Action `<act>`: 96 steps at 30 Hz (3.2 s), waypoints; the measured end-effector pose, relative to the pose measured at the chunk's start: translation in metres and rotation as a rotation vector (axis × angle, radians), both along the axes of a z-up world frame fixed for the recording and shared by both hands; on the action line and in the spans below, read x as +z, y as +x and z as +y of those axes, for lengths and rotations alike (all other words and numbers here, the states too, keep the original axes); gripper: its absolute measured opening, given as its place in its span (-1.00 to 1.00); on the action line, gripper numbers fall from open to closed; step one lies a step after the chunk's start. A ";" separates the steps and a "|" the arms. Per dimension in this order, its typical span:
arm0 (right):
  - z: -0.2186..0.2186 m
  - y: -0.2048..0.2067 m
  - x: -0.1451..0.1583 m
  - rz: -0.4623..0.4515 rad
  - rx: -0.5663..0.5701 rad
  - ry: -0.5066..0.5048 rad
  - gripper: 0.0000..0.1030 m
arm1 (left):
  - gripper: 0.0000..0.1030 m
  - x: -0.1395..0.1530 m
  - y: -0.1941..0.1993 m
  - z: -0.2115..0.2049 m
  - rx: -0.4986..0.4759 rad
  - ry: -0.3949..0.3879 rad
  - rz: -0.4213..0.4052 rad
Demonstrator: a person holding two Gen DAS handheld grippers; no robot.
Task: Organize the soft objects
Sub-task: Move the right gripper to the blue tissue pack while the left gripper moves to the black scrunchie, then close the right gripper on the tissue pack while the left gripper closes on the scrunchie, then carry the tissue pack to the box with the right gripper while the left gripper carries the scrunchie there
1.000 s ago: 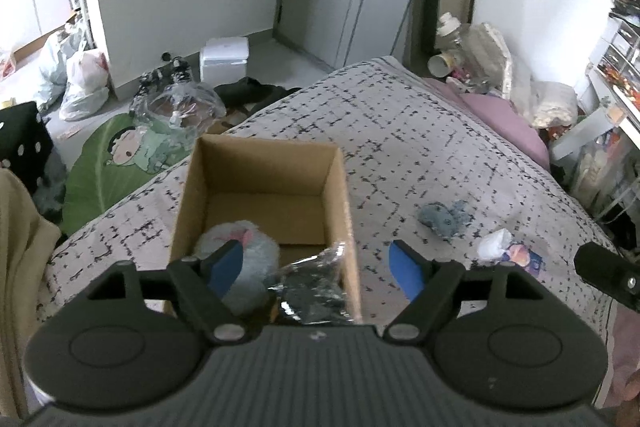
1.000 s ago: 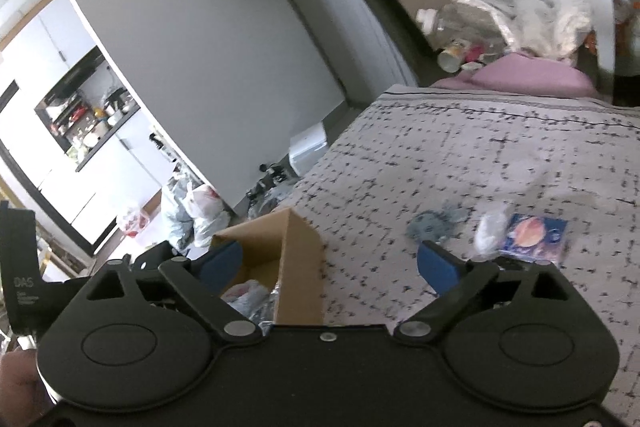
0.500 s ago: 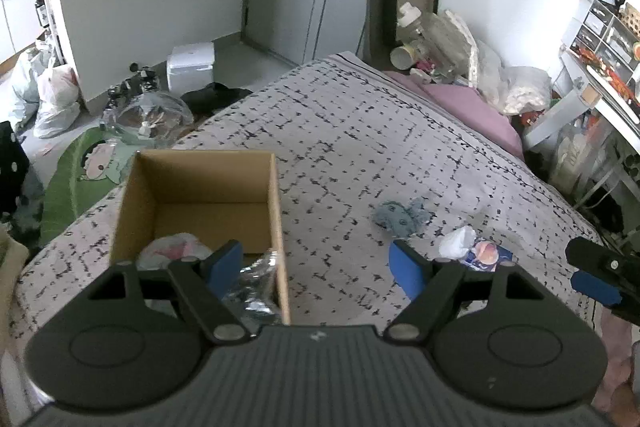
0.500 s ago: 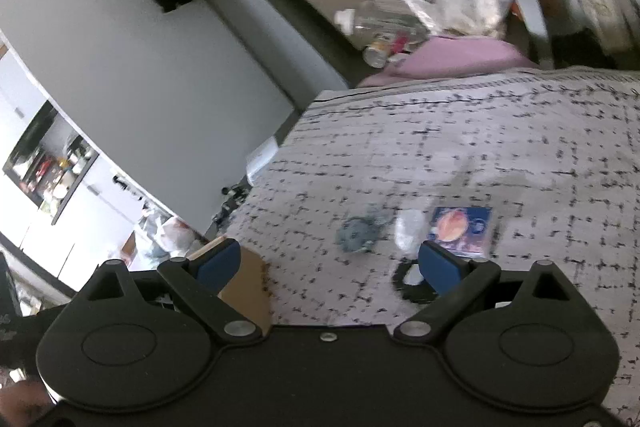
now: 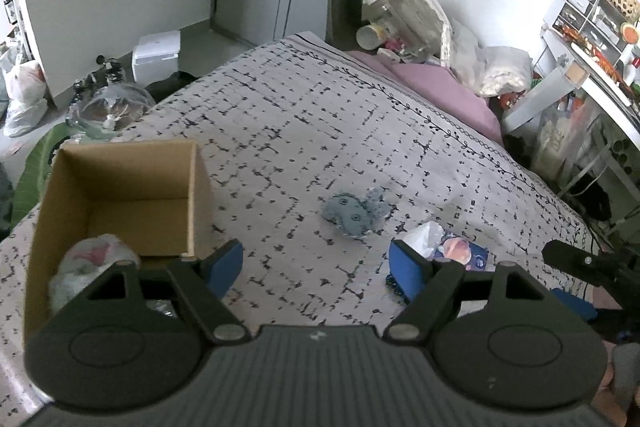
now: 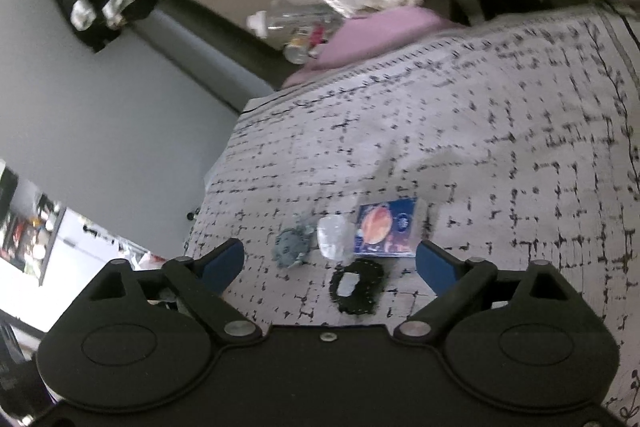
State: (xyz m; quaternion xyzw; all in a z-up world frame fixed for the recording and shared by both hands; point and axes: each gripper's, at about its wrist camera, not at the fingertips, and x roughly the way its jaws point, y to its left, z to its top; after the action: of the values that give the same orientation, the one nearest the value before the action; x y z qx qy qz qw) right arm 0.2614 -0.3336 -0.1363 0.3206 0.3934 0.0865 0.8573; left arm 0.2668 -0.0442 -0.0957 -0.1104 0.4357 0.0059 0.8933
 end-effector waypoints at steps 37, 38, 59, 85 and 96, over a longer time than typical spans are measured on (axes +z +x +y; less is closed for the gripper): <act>-0.012 0.066 -0.095 0.241 -0.059 0.121 0.15 | 0.17 -0.125 0.070 -0.090 -0.040 -0.114 0.181; -0.011 0.068 -0.095 0.241 -0.057 0.120 0.15 | 0.11 -0.125 0.071 -0.091 -0.039 -0.118 0.179; -0.011 0.056 -0.083 0.173 -0.075 0.056 -0.65 | -0.53 -0.083 0.054 -0.078 -0.017 -0.150 0.128; 0.010 0.002 -0.028 -0.001 -0.035 0.129 -0.67 | -0.52 0.002 0.006 -0.032 0.031 -0.091 -0.035; 0.048 -0.008 -0.004 -0.089 0.029 0.107 -0.67 | -0.52 0.019 -0.006 0.006 0.089 -0.066 -0.066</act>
State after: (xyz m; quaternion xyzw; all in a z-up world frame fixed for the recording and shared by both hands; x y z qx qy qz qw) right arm 0.2529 -0.2856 -0.1399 0.3560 0.3545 0.1338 0.8542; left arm 0.2606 -0.0384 -0.0769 -0.1590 0.4004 0.0278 0.9020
